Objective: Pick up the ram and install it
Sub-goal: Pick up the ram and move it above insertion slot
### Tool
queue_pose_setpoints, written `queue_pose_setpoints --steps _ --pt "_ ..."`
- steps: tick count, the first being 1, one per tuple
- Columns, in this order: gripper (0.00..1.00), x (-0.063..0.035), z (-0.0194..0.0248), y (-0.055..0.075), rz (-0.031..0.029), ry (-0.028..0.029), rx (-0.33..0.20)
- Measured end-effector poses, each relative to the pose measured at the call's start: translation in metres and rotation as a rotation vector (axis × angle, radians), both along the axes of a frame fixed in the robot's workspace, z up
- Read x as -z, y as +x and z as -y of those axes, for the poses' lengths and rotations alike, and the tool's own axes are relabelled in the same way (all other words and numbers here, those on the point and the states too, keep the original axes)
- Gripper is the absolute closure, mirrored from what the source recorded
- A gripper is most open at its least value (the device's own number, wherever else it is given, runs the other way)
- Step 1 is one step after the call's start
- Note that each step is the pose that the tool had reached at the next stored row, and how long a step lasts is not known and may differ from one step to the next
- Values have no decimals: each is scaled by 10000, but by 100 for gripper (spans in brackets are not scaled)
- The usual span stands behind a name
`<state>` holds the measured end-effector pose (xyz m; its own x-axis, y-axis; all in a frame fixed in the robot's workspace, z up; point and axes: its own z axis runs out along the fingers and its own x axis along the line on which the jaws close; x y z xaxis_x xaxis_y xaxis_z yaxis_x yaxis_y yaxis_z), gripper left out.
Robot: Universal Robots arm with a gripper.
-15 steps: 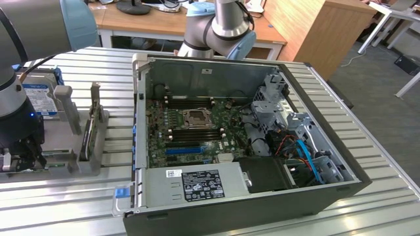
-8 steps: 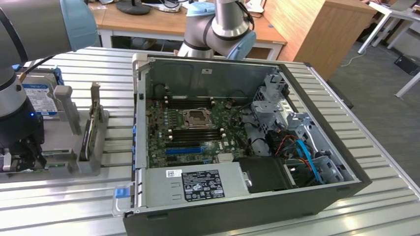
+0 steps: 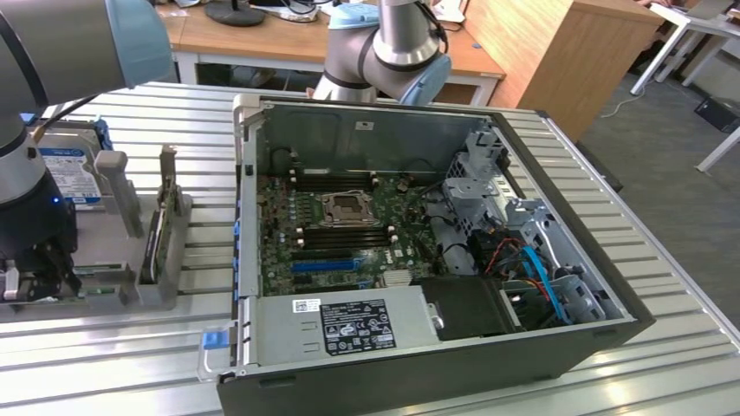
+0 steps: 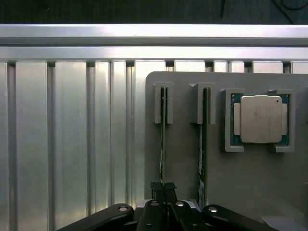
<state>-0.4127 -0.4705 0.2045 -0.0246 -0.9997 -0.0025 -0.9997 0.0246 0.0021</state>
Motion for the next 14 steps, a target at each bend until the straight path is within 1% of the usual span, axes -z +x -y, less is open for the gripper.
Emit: queue_pose_setpoints --steps 6,14 --pt "88 -107 0 0 1 1 0" --pt "88 -341 0 0 1 0 0"
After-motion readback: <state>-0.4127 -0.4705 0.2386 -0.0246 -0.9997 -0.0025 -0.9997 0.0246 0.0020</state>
